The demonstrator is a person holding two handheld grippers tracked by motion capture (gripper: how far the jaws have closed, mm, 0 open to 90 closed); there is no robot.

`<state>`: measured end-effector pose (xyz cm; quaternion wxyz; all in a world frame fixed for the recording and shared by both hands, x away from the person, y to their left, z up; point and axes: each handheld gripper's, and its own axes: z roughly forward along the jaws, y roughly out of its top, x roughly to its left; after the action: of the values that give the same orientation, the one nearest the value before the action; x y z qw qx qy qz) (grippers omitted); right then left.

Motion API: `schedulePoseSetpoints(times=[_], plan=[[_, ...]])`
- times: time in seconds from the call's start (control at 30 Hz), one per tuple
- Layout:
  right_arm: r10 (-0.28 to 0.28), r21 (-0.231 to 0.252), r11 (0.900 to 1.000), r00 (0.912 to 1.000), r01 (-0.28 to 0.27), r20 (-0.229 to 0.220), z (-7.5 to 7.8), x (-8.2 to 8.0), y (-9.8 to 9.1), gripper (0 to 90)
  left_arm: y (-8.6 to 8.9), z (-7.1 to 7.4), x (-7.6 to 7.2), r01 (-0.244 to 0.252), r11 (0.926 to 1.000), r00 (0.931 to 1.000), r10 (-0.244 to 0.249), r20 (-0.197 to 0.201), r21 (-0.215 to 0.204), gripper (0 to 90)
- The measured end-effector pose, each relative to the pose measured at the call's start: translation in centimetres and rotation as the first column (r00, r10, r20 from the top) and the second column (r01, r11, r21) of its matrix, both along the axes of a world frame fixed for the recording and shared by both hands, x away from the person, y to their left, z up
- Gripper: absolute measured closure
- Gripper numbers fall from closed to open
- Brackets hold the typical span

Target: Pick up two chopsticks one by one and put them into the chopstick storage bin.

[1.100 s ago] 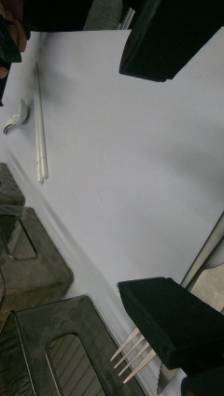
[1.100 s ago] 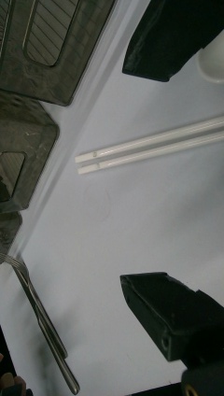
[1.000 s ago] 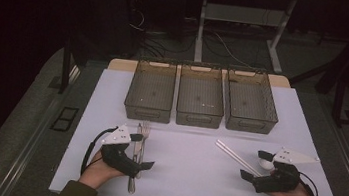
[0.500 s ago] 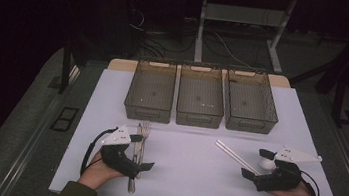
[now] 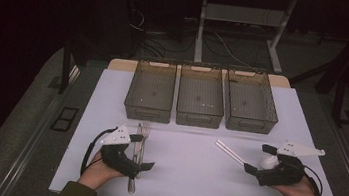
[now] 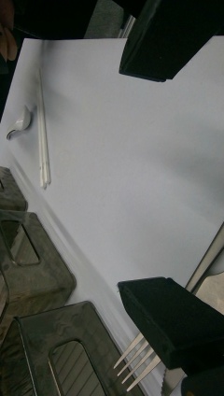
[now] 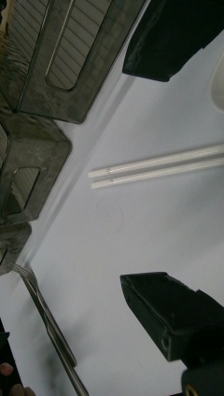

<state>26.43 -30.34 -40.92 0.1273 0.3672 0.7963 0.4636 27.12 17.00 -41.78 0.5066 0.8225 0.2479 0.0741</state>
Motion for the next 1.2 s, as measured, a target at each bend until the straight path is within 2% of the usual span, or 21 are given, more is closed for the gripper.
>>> schedulePoseSetpoints(times=[0.3,0.7,1.2], plan=[[-0.011,-0.011,0.9999,0.9999,0.011,-0.01,0.5,0.9,-0.2,2.0,0.1,0.0,0.0,0.003,1.0,1.0,-0.003,-0.007,-0.008,0.0],[0.001,-0.028,0.9996,0.9998,-0.002,-0.02,0.7,2.2,-0.2,4.5,0.1,0.0,0.1,0.003,0.9999,0.9999,-0.003,-0.011,-0.014,0.0],[0.016,-0.072,0.9972,0.9974,-0.021,-0.07,0.8,4.8,0.6,6.1,0.0,-0.1,0.1,0.005,0.9999,0.9998,-0.005,-0.017,-0.013,0.0]])
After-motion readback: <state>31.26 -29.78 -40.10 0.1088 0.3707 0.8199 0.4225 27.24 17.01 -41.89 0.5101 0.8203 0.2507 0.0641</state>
